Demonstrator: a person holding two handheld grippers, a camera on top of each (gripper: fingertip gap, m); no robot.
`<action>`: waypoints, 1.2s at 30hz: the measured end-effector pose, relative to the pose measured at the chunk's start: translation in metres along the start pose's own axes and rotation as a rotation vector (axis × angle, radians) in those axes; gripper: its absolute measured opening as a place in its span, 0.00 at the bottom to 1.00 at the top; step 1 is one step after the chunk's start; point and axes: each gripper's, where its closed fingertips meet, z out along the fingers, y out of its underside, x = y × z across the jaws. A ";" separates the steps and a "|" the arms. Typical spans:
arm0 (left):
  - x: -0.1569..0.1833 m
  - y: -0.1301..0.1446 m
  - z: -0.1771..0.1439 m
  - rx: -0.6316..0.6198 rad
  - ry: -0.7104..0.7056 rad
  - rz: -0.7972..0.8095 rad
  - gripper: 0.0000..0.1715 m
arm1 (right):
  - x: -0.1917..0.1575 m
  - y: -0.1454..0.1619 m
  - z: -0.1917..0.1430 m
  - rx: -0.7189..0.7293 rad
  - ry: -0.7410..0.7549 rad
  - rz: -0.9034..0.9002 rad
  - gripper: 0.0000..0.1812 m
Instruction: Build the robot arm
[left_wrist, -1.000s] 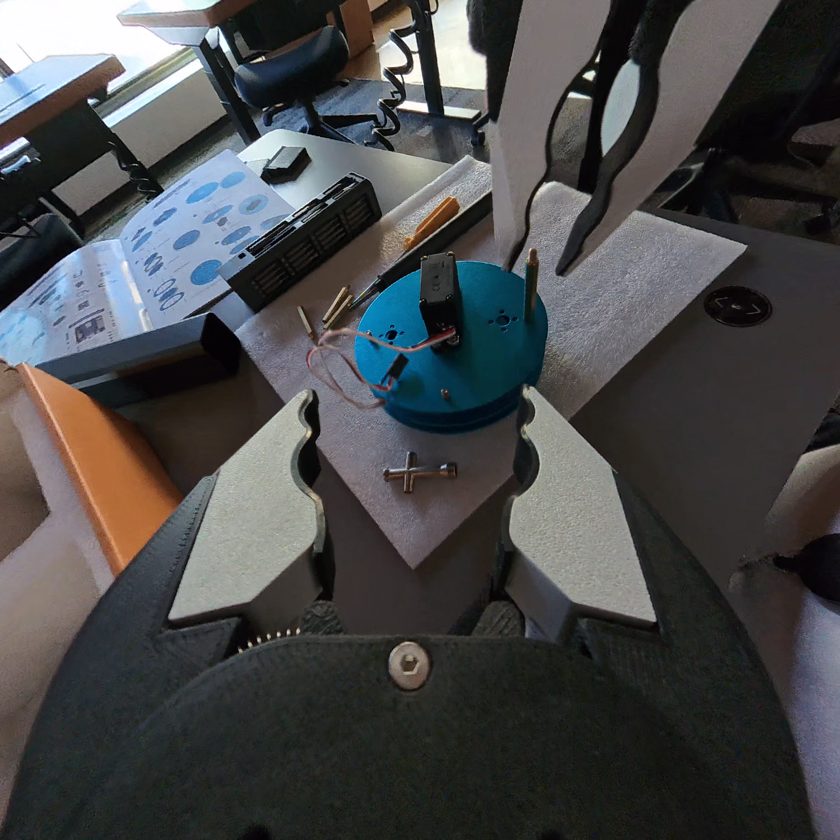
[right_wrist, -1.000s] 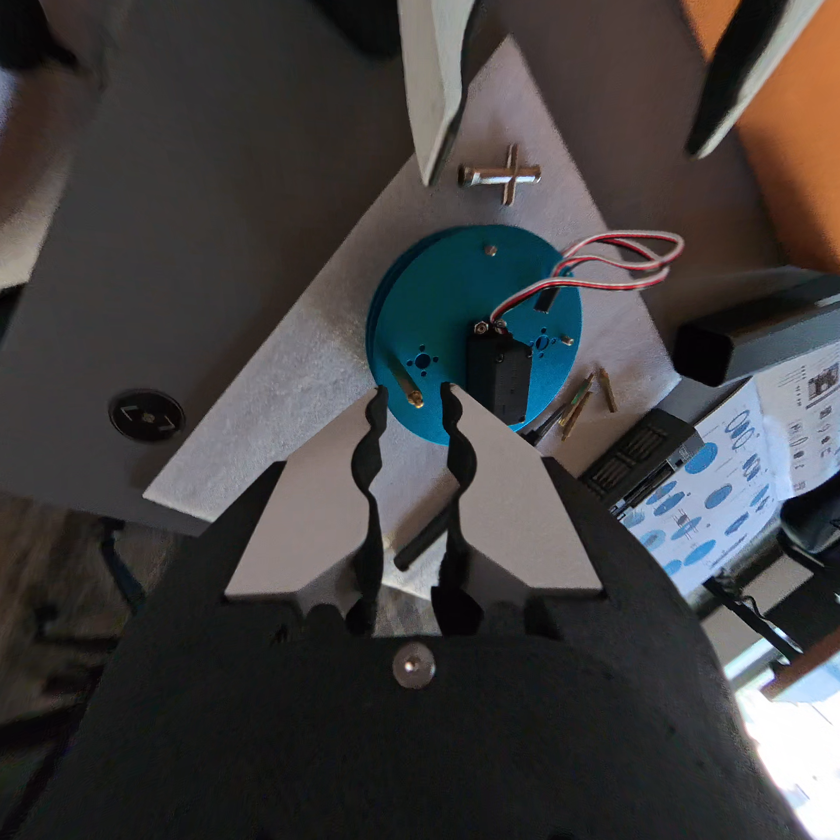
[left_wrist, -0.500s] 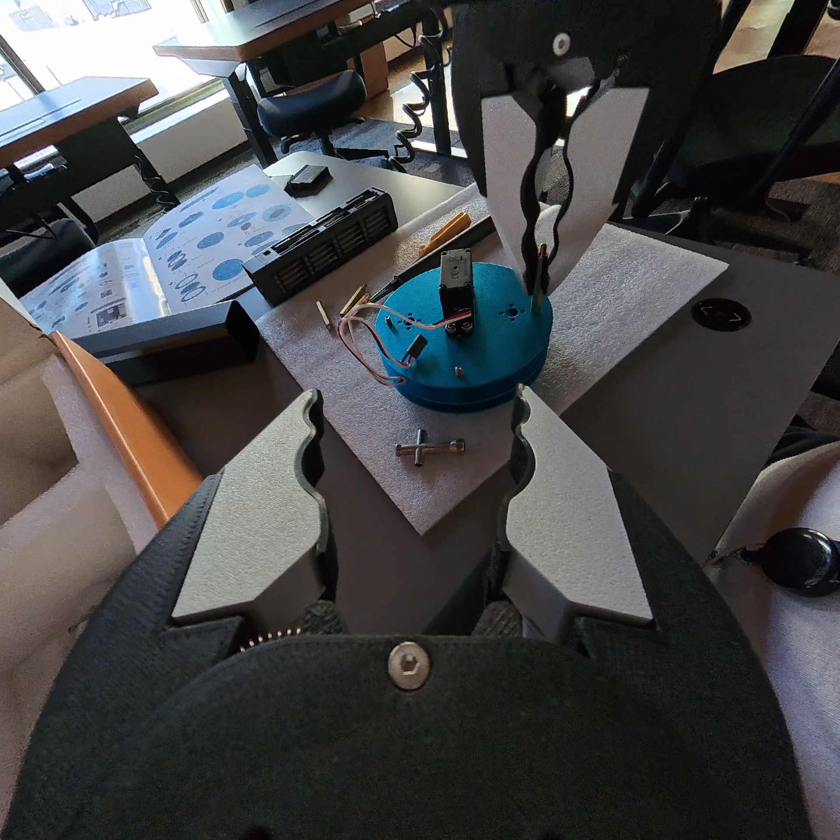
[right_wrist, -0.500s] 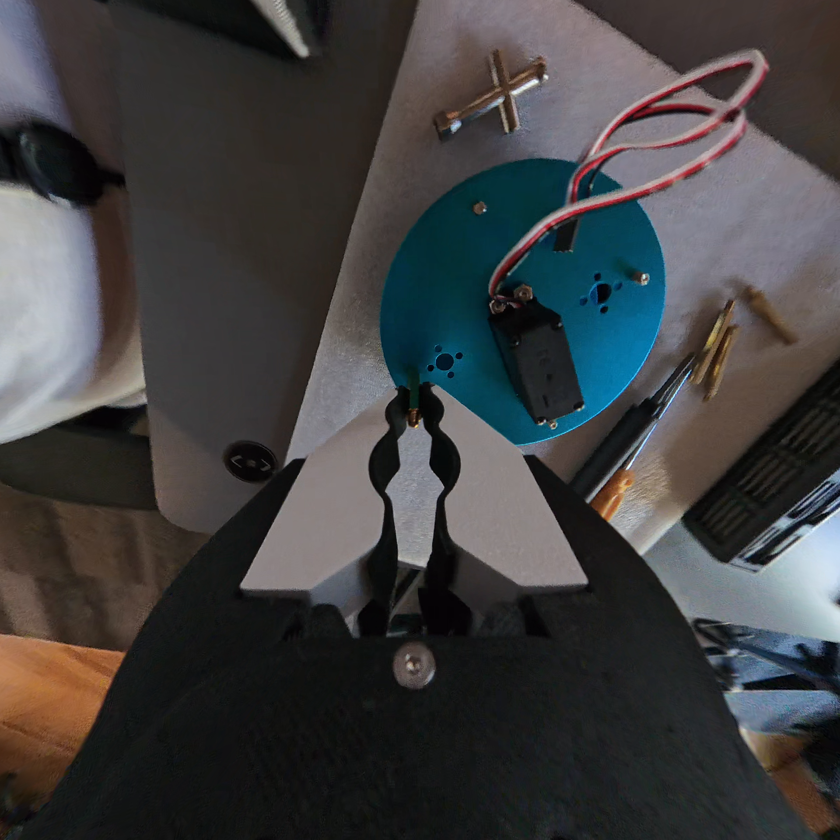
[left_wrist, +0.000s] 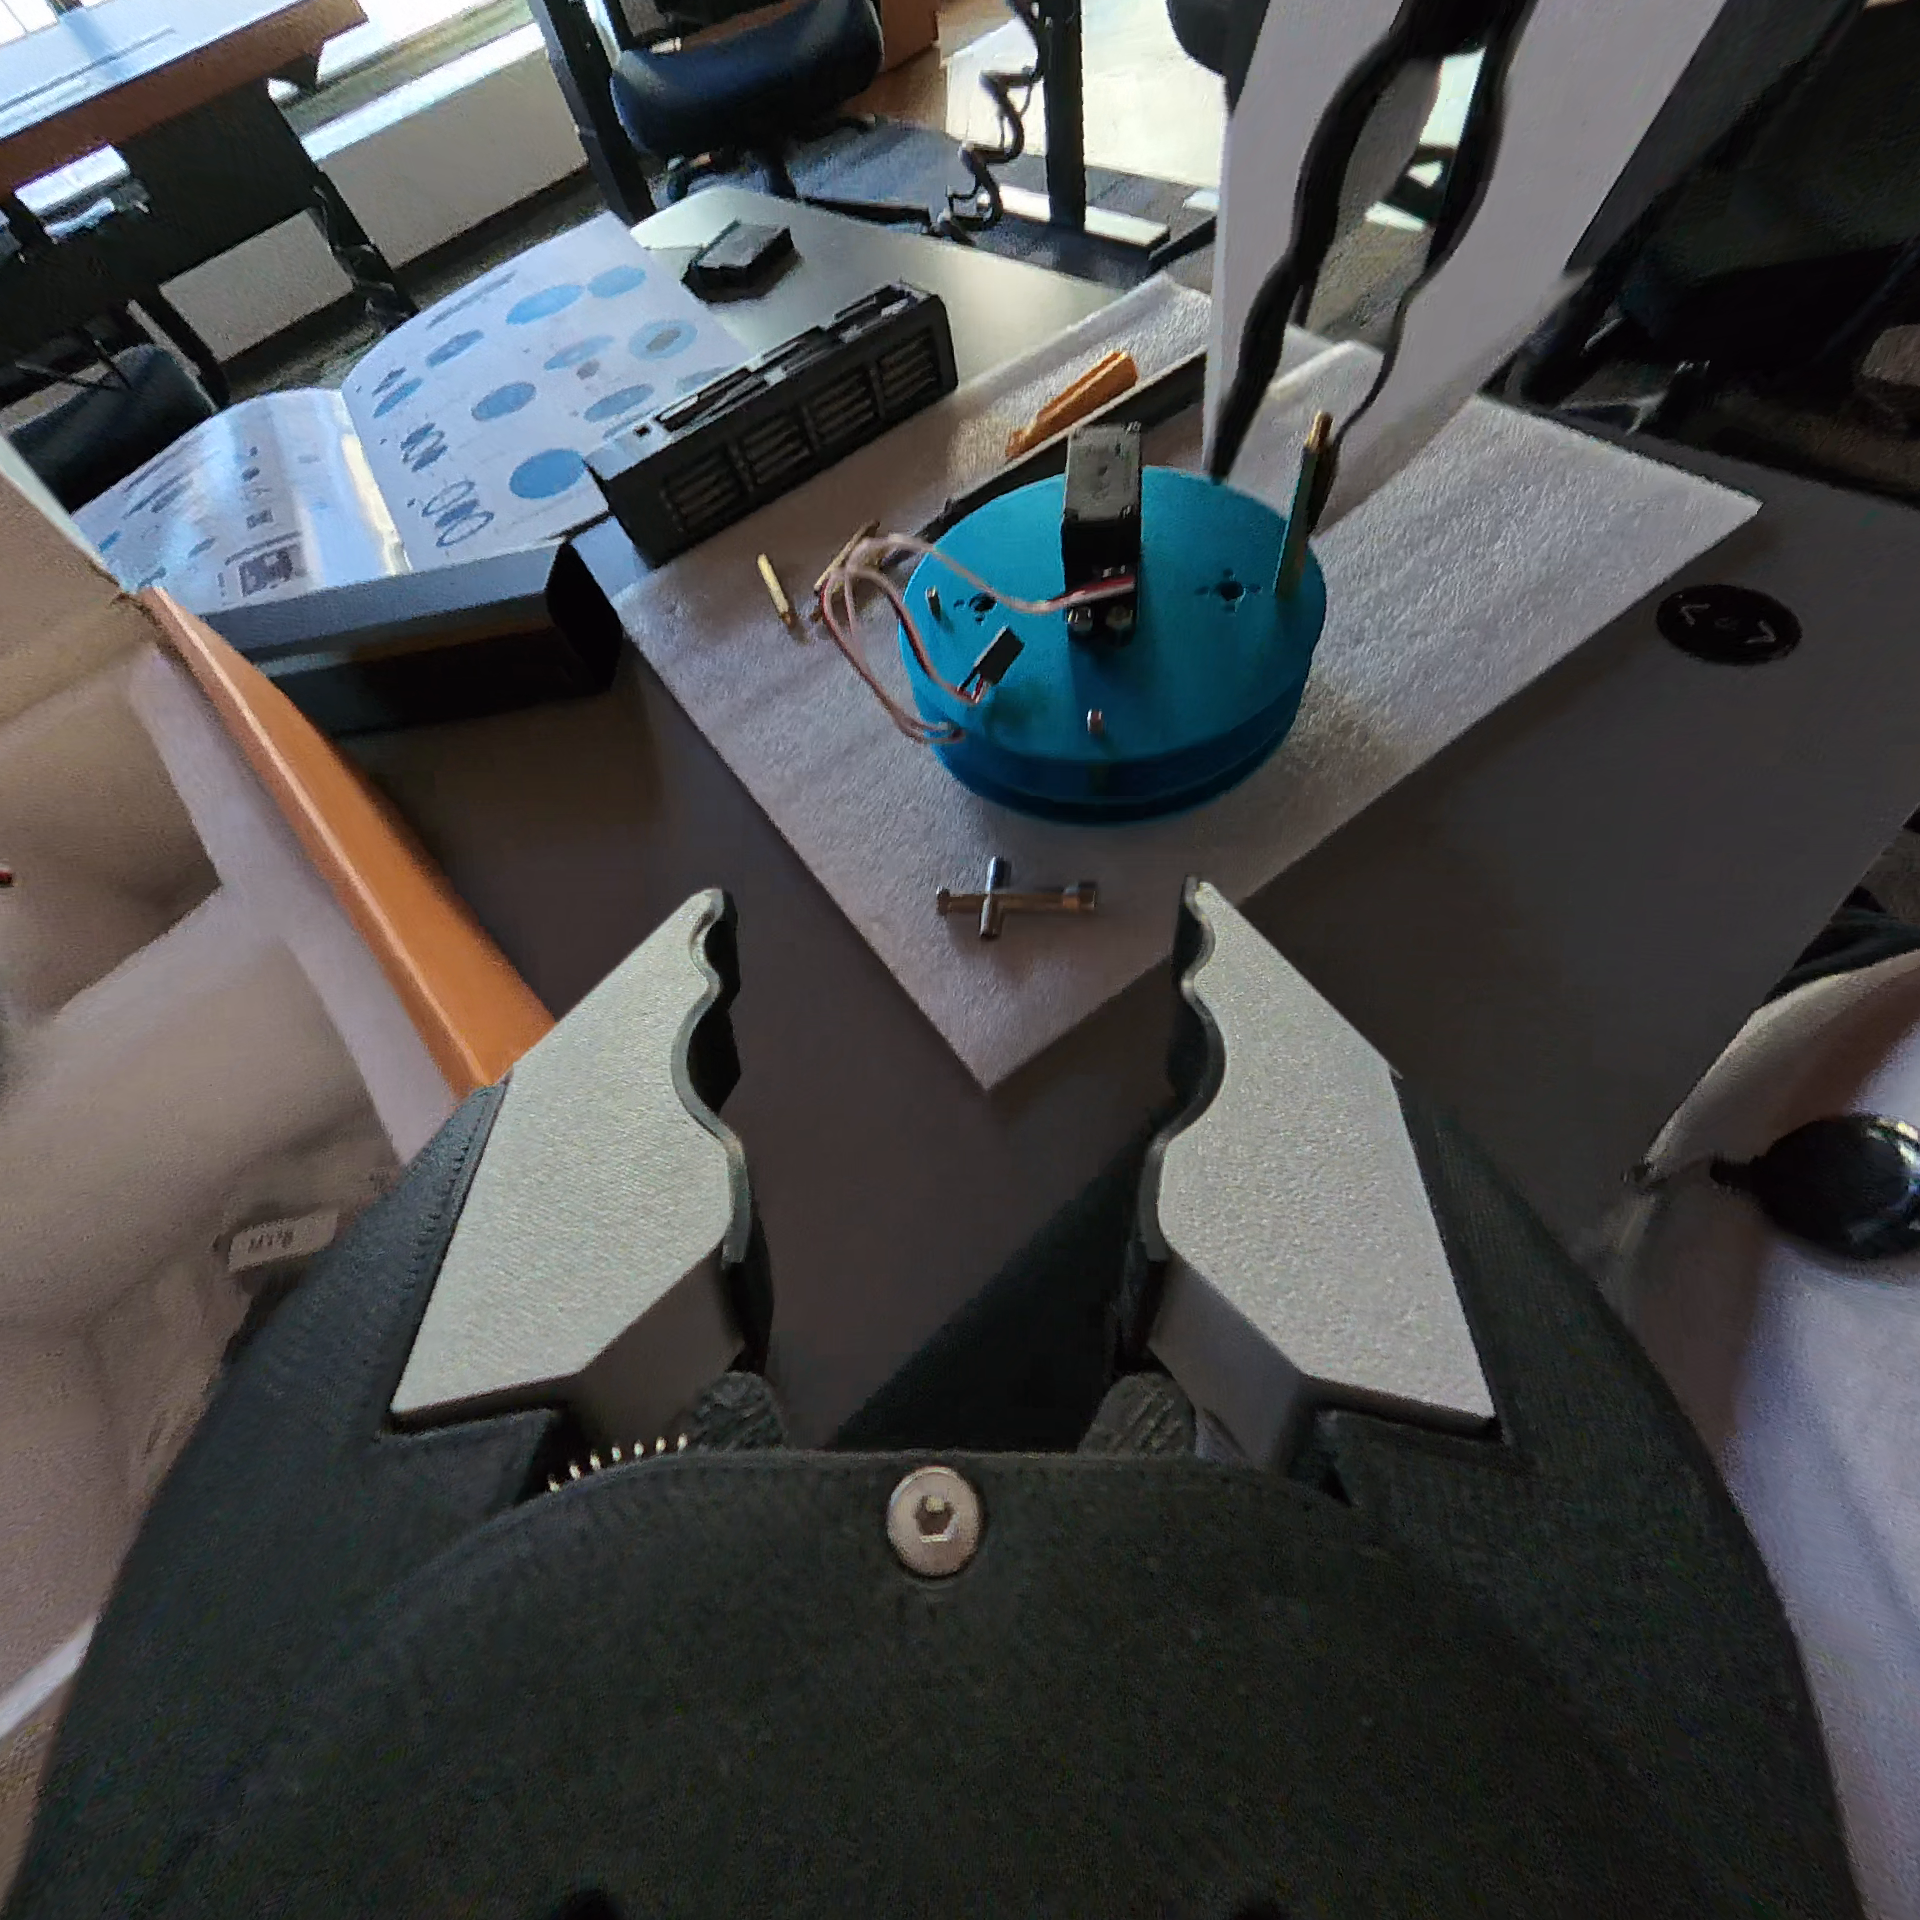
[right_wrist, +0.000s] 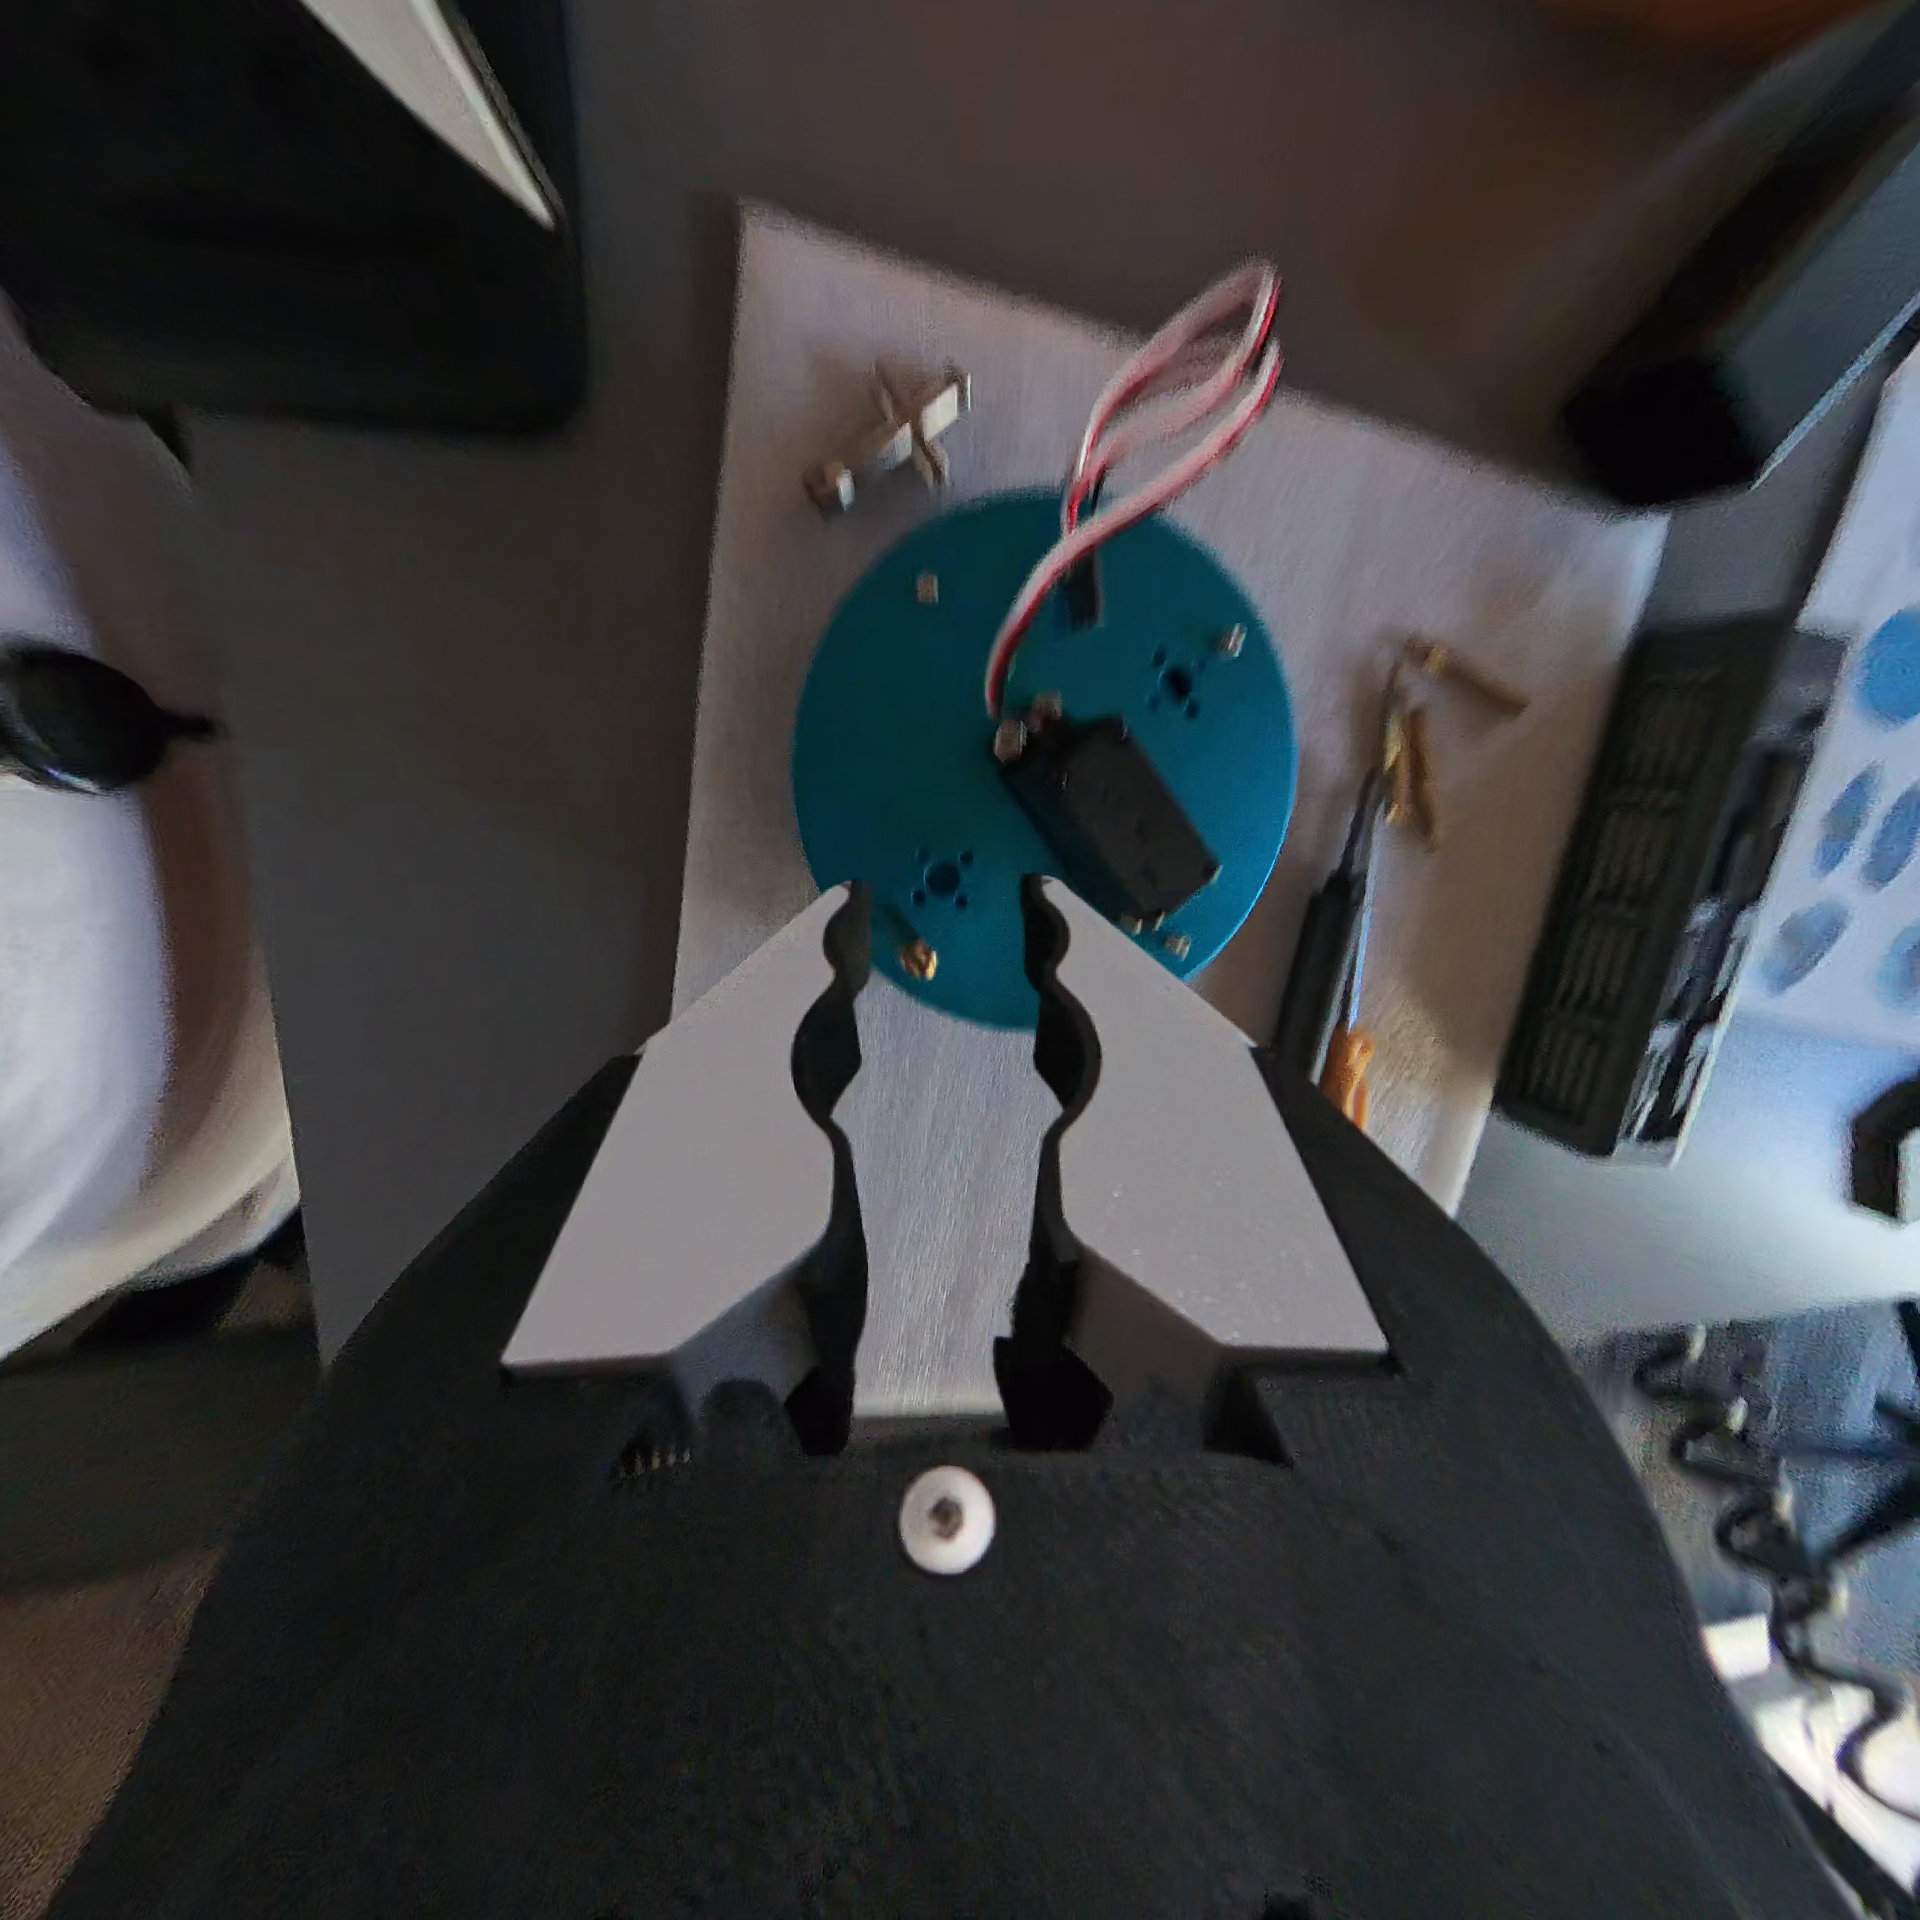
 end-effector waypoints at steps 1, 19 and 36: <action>-0.002 0.005 -0.005 -0.012 -0.011 0.001 0.48 | -0.001 -0.016 -0.008 0.101 0.017 -0.025 0.19; -0.054 -0.017 -0.102 0.214 -0.177 -0.112 0.42 | 0.102 -0.049 -0.021 0.345 0.079 0.116 0.13; -0.059 -0.021 -0.077 0.130 -0.116 -0.096 0.40 | 0.148 0.028 0.106 0.082 -0.195 0.045 0.03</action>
